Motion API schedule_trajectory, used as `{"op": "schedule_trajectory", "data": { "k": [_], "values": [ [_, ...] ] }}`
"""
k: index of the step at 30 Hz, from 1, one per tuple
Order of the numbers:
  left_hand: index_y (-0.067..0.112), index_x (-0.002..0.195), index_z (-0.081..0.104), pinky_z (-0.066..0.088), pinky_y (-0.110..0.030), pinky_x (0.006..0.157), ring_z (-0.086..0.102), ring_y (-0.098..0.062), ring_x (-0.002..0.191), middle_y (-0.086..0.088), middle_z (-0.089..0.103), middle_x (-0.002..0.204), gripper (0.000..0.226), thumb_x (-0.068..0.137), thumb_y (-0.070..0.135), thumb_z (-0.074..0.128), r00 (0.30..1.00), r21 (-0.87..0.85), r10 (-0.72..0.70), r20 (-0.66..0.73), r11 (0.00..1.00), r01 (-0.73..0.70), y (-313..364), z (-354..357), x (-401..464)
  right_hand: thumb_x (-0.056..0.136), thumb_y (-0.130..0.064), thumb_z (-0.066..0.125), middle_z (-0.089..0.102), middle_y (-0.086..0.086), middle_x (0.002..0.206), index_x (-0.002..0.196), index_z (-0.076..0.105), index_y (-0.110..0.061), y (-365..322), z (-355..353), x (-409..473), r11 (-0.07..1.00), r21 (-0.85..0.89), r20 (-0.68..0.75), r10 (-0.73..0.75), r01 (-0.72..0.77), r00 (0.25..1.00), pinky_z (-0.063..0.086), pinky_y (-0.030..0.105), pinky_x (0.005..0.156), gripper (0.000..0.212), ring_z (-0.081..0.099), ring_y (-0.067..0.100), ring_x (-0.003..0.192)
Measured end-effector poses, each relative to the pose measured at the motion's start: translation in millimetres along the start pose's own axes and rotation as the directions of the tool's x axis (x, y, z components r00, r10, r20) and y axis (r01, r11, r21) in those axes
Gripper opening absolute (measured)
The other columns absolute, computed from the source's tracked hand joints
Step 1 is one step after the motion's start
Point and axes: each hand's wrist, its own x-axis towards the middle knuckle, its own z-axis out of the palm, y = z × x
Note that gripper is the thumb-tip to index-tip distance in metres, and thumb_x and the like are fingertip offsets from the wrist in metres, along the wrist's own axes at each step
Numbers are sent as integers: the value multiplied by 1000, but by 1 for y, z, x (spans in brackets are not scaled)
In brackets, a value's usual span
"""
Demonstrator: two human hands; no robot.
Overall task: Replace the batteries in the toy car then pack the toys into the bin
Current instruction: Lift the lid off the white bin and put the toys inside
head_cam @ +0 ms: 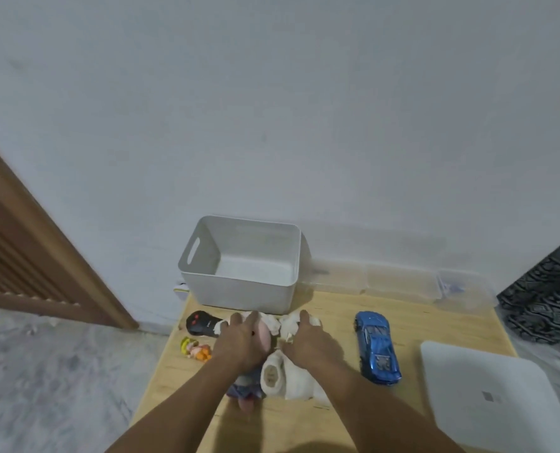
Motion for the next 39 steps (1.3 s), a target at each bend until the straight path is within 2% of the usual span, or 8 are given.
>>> {"op": "schedule_trajectory", "data": {
  "k": [4,11,15,18,21,23,27,39],
  "values": [
    [29,127,48,47,-36,92,51,-29,112,-7,51,123,68,65,49,65,997,3,75,27,997,-76,-3,-22,1,74,-43,66,60,5,121,129,39,-25,-4,-13,6,1000,1,37,-28,28,999,48,35,86,65,58,30,110],
    [34,97,70,60,-33,64,69,-22,85,1,69,99,37,61,25,76,847,-204,189,497,974,-98,-2,-141,-4,80,-29,71,59,0,128,129,55,-27,-26,-121,1,941,-75,455,-263,331,851,51,38,91,52,60,22,107],
    [34,118,62,54,-26,55,67,-18,82,0,66,105,56,65,20,74,890,-362,273,364,922,-135,-7,-208,-2,73,-37,75,62,-3,122,125,56,-34,-42,-172,-3,926,115,303,-377,359,875,53,47,93,56,62,21,108],
    [31,136,50,55,-29,66,62,-19,95,-2,57,123,75,68,21,81,970,-443,238,51,876,-191,-8,-236,10,70,-39,76,61,-9,116,121,56,-36,-64,-189,-3,897,225,-6,-390,382,921,52,36,89,55,60,15,103],
    [25,144,42,47,-31,90,55,-20,112,0,55,135,91,63,33,84,945,-286,161,-284,927,-244,-7,-240,31,66,-47,74,58,-6,113,127,45,-32,-94,-182,6,899,280,-197,-289,337,937,48,32,83,68,58,19,102],
    [19,135,48,48,-36,89,55,-26,114,-2,58,126,85,60,38,83,927,-248,114,-356,945,-211,-5,-232,47,68,-48,72,58,3,111,126,38,-23,-112,-168,21,927,242,-275,-219,287,936,48,33,81,72,58,27,103],
    [18,96,49,46,-35,70,54,-29,100,-5,58,99,55,58,43,80,924,-208,28,-382,971,-116,-7,-209,76,78,-37,69,61,11,111,116,32,-14,-138,-136,53,959,185,-367,-134,214,920,48,38,78,58,59,35,103],
    [13,114,55,50,-32,82,57,-26,101,-7,59,114,57,68,40,73,976,-81,46,-212,995,-64,-22,-151,140,85,-15,64,54,14,127,128,29,-10,-134,-75,111,983,137,-237,-87,122,968,47,41,84,55,57,37,113]
  ]
}}
